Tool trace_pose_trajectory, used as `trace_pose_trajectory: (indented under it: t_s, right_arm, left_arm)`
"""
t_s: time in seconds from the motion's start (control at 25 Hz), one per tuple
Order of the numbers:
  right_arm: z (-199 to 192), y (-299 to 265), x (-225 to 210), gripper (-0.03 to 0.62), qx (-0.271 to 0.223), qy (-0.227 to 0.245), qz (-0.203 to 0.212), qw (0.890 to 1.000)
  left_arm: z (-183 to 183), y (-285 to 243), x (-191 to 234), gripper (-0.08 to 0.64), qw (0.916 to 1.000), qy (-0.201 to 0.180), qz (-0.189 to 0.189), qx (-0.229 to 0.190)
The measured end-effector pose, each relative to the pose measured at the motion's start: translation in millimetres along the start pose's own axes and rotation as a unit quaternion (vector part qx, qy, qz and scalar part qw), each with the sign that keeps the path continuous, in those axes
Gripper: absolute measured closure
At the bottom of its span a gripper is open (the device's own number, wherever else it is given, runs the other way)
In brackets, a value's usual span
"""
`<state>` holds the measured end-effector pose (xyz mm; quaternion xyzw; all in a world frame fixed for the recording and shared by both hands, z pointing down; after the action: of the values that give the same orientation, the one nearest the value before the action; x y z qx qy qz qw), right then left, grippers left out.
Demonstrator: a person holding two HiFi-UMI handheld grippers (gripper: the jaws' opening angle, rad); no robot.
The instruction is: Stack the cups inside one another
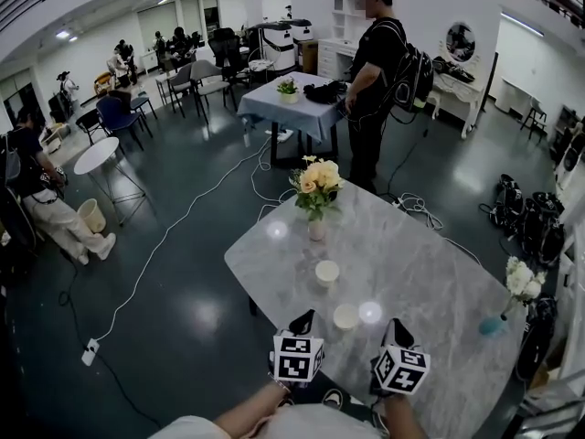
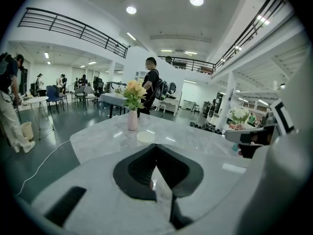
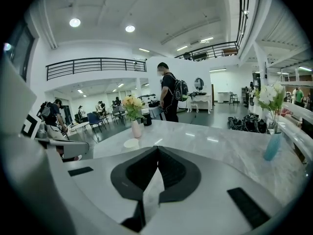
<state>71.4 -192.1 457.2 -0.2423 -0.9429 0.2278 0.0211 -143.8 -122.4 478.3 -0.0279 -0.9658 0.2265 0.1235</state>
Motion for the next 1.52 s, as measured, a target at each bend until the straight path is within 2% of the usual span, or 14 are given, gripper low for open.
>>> trace_pose_trajectory:
  t_s: [0.52, 1.0, 1.2, 1.52]
  right_arm:
    - [-9.6, -6.6, -1.2, 0.584, 0.019, -0.009, -0.005, 1.000]
    - [-28.7, -5.0, -13.3, 0.584, 0.053, -0.018, -0.031, 0.998]
    - [-37.4, -4.6, -21.9, 0.584, 0.066, -0.019, -0.042, 0.997]
    - [-46.5, -3.6, -35.4, 0.584, 0.086, -0.020, -0.060, 0.994]
  left_arm:
    - [-2.9, -7.9, 6.9, 0.565, 1.0000, 0.000, -0.008, -0.001]
    - [-15.9, -31.3, 24.4, 0.560, 0.9992, 0.012, -0.025, 0.028]
    - [-19.2, -45.9, 28.7, 0.494, 0.9984, 0.011, -0.041, 0.037]
    - [-21.6, -70.2, 36.6, 0.435, 0.9977, 0.010, -0.052, 0.042]
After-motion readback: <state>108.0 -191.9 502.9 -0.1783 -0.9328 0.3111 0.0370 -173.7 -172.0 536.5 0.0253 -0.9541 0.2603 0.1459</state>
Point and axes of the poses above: the fingertips, and each gripper's own axes: y backward along the fingers, x to its left, z out of its top, the point moved 6 cm from there along y, backward along the fingers, and after that the axes turned 2 degrees about y, right-handed, at the moved point
